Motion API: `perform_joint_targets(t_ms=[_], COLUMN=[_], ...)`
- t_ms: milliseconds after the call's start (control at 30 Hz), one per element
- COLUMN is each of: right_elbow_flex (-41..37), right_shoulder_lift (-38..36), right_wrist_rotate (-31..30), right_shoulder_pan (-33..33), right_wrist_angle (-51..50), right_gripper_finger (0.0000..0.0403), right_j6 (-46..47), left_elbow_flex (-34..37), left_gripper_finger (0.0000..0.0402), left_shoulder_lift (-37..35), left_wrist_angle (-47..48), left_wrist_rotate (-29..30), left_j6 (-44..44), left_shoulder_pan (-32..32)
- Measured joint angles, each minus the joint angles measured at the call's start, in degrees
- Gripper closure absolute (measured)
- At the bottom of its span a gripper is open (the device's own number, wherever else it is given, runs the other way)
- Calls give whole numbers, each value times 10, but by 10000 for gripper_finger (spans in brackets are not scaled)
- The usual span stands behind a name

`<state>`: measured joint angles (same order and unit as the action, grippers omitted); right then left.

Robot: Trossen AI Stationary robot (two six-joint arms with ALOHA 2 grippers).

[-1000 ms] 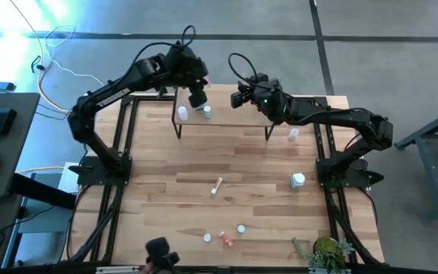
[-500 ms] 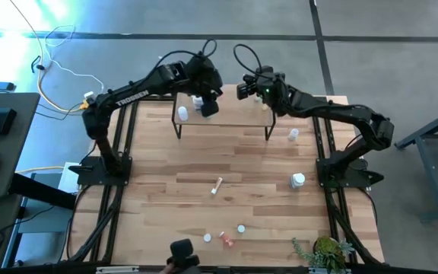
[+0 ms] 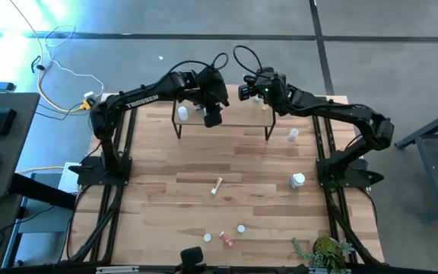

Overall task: Pick and place medicine bottles onto shelf by color
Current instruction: Put the left orange pill bottle on the shelf

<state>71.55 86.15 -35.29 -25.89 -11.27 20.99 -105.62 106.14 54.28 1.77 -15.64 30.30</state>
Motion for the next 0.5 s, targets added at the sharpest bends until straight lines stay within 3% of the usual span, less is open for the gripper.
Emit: perform_joint_targets(t_ms=[500], right_elbow_flex=[0], right_shoulder_lift=[0], right_wrist_rotate=[3], right_shoulder_pan=[0], right_wrist_angle=[-30], right_gripper_finger=[256], right_j6=[39], left_elbow_flex=[0], left_gripper_finger=[286], left_shoulder_lift=[12], left_wrist_angle=[-1], left_wrist_rotate=[4], left_j6=[15], left_shoulder_pan=[-4])
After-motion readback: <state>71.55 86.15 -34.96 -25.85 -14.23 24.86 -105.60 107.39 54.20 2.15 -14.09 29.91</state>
